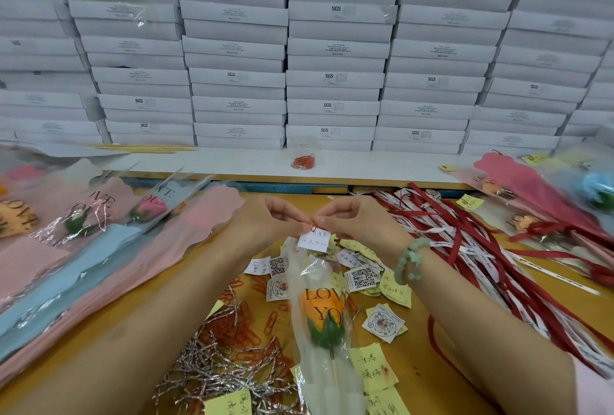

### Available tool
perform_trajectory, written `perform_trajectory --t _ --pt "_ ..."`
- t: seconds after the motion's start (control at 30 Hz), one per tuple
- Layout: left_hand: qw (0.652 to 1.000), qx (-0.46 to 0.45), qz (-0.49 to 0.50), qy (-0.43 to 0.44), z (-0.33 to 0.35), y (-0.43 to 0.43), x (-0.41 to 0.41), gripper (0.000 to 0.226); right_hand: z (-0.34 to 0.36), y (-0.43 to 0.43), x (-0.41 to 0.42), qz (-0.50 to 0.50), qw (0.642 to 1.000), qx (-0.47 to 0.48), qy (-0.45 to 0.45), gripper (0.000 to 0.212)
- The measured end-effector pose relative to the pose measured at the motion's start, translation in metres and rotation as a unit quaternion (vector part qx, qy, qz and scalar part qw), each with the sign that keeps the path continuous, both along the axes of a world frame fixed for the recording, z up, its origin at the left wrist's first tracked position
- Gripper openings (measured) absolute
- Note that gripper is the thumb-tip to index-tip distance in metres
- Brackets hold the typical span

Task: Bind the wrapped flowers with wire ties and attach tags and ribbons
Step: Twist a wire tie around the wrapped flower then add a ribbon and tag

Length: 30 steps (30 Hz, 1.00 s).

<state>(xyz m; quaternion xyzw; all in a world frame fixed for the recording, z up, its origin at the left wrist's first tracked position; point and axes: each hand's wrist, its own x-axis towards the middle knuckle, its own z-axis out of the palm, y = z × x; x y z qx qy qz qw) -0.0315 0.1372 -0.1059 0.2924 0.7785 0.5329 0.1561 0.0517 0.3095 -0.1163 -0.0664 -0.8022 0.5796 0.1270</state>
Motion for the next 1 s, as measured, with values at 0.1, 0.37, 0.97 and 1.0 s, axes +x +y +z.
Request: perform_trajectory --t 0.1,0.37,0.97,1.0 --pt "1.000 0.020 0.004 -0.010 -0.001 0.000 -0.001 0.010 0.001 -0.001 0.001 0.021 1.000 0.013 -0.010 0.012" --pt "0.999 0.033 0.013 -0.021 -0.001 -0.001 -0.001 0.014 0.001 0.001 0.001 0.026 0.999 0.018 -0.024 0.012" --pt "0.997 -0.069 -0.001 0.028 0.012 -0.003 0.004 0.027 0.007 0.003 0.003 0.033 0.997 0.015 -0.075 0.004" --pt "0.998 -0.053 0.006 0.028 0.019 -0.005 0.007 0.033 0.010 0.003 0.003 0.030 0.997 0.010 -0.071 0.006"
